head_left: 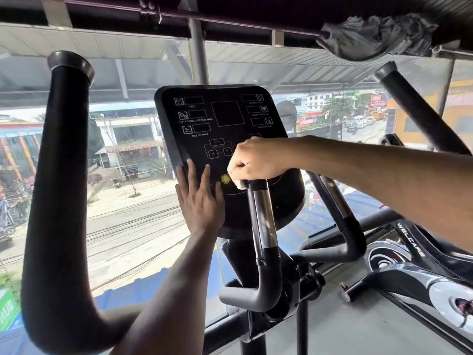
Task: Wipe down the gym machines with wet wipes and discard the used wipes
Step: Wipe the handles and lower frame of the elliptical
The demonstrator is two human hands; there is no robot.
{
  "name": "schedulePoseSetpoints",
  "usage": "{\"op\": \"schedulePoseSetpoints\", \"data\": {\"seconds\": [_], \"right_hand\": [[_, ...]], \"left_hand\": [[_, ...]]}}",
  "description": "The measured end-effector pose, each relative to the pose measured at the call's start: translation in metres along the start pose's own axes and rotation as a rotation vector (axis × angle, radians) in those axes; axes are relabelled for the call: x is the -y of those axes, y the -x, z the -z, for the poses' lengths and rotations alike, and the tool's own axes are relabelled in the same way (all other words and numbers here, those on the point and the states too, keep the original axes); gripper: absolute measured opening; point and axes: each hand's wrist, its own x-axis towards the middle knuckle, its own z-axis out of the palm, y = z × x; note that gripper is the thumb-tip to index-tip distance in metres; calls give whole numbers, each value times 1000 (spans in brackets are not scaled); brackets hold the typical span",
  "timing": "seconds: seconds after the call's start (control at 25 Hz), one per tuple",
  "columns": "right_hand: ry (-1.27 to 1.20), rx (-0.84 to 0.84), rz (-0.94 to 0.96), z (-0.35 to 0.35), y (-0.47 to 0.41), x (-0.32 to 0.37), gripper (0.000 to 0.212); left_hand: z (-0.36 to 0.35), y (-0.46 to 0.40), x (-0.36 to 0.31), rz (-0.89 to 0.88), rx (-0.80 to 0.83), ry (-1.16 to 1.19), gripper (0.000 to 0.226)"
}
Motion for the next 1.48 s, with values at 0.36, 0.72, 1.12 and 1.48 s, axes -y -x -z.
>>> {"op": "schedulePoseSetpoints", "data": {"seconds": [0.36, 0.72, 1.12, 1.48], "right_hand": [[-1833, -428, -218, -98, 29, -28, 30], [-2052, -409, 64, -104, 39, 18, 80], [-1918, -468, 7, -192, 80, 57, 69], [-1427, -1036, -230, -233, 106, 97, 38]], "left_hand": [[-3, 1, 0, 23, -1, 12, 48], [0, 1, -1, 14, 3, 28, 52], [-3, 3, 0, 14, -11, 24, 47], [1, 3, -3, 26, 15, 20, 45]]}}
